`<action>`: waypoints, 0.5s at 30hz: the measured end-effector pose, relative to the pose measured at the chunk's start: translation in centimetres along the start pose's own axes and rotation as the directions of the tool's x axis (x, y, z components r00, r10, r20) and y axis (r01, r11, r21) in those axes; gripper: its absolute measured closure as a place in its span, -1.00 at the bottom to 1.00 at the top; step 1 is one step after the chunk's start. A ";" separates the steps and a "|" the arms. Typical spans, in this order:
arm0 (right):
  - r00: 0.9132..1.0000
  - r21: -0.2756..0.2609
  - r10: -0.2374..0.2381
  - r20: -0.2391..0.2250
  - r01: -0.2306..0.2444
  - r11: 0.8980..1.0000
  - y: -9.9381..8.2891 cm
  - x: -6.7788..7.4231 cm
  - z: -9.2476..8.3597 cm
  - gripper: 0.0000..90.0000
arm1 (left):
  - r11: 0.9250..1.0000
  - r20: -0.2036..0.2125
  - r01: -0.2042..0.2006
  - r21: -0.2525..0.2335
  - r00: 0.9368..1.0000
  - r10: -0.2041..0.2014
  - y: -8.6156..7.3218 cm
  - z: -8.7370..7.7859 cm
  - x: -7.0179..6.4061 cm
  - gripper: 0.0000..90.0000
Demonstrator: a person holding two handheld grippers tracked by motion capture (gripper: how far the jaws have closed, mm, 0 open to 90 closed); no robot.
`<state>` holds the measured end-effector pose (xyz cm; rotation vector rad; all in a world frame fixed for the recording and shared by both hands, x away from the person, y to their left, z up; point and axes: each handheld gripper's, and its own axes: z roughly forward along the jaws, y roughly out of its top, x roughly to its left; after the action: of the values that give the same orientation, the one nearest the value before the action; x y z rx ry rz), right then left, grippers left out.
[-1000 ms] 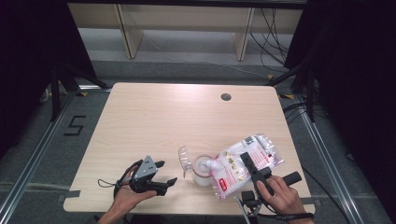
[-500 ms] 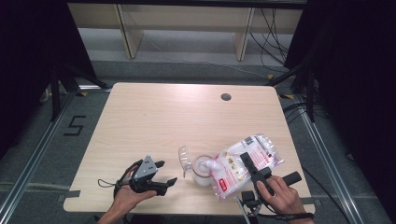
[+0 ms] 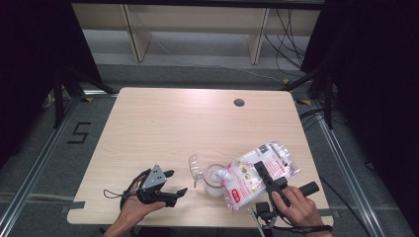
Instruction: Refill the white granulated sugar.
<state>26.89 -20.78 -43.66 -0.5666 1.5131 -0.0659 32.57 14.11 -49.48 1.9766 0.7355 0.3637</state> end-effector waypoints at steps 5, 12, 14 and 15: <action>1.000 -0.014 0.010 0.008 -0.010 1.000 -0.1 0.1 0.1 0.77 | 1.000 0.001 0.003 0.000 1.000 -0.003 0.0 0.0 0.0 -0.49; 0.988 -0.053 0.150 -0.039 -0.152 0.987 -1.0 0.7 0.4 0.82 | 1.000 0.002 0.013 -0.004 1.000 -0.013 0.0 0.1 -0.1 -0.49; 0.982 -0.066 0.182 -0.051 -0.185 0.980 -1.4 1.0 0.6 0.82 | 1.000 -0.002 -0.003 0.007 1.000 0.003 0.0 0.0 0.1 -0.49; 0.968 -0.074 0.243 -0.063 -0.248 0.966 -1.8 1.6 0.7 0.83 | 1.000 -0.002 -0.003 0.012 1.000 0.003 0.0 0.0 0.1 -0.49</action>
<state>28.18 -22.69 -44.43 -0.4402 1.6338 0.1742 32.61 14.18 -49.50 1.9889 0.7374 0.3640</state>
